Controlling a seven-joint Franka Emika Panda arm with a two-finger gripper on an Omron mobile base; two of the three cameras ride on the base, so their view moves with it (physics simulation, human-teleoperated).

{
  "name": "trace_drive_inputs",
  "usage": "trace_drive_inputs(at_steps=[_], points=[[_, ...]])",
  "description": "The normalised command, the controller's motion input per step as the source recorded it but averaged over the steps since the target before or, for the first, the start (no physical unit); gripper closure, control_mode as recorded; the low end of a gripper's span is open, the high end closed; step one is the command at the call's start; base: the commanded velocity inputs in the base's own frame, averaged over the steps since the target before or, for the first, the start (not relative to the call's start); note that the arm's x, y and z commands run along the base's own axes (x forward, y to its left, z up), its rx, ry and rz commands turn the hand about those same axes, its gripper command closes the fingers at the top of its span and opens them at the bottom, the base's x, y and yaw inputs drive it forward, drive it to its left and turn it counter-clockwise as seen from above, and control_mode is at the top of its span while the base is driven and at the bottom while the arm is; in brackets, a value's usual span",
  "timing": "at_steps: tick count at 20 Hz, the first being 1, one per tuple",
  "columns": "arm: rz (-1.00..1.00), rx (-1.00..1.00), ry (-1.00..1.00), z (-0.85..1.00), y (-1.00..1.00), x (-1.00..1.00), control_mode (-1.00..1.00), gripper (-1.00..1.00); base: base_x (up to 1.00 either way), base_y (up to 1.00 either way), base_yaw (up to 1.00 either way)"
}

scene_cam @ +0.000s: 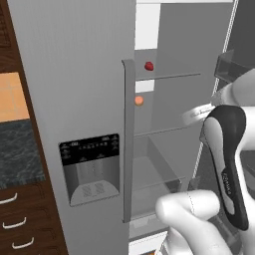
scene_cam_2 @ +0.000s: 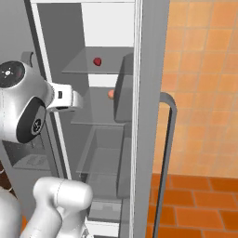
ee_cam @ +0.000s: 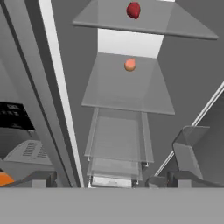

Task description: Take the strawberry from the fridge and place it on top of the pancake, located on the dining counter.

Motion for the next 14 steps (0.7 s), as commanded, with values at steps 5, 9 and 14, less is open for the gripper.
trace_drive_inputs(at_steps=[5,9,14], points=[[0.00,0.12,-0.01,0.64,-0.01,0.43,-1.00,-1.00,0.00,0.00,0.00],[0.00,0.12,-0.07,0.37,0.00,0.81,-1.00,-1.00,0.00,0.00,0.00],[-0.01,0.20,-0.07,0.04,-0.14,0.68,-1.00,-1.00,0.00,0.00,0.00]])
